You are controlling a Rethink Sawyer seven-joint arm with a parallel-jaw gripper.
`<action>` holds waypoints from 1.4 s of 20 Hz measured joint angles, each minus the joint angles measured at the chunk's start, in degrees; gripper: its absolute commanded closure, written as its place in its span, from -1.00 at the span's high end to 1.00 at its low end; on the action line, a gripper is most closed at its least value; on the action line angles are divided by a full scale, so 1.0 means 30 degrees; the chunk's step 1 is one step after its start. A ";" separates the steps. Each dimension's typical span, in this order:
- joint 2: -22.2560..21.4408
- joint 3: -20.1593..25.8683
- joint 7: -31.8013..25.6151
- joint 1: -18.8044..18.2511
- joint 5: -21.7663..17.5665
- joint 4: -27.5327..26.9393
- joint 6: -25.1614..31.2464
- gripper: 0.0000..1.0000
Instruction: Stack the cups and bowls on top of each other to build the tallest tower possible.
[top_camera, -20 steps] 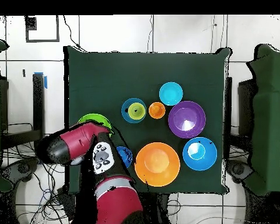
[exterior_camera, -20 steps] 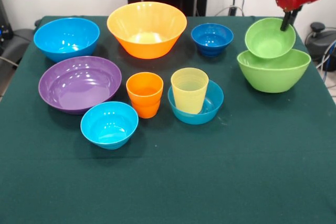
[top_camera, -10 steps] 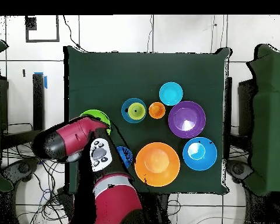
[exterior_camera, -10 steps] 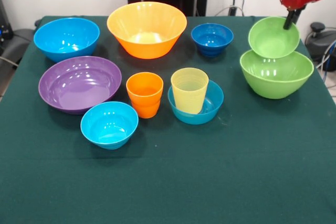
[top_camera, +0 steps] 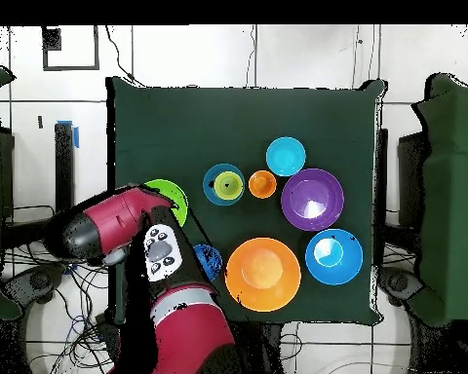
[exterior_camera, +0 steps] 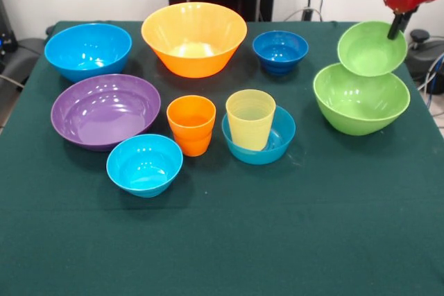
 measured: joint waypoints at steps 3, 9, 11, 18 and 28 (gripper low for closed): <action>0.0139 0.0146 0.0000 0.0000 -0.0004 -0.0469 0.0175 -1.00; 0.0699 0.0289 0.0000 -0.0043 -0.0004 -0.1416 0.0654 -1.00; 0.1034 0.0379 0.0000 -0.0166 -0.0008 -0.1827 0.0932 -1.00; 0.1880 0.0880 0.0000 -0.1176 -0.0012 -0.2624 0.1284 -1.00; 0.2168 0.1106 0.0000 -0.2302 -0.0740 -0.3223 0.2152 -1.00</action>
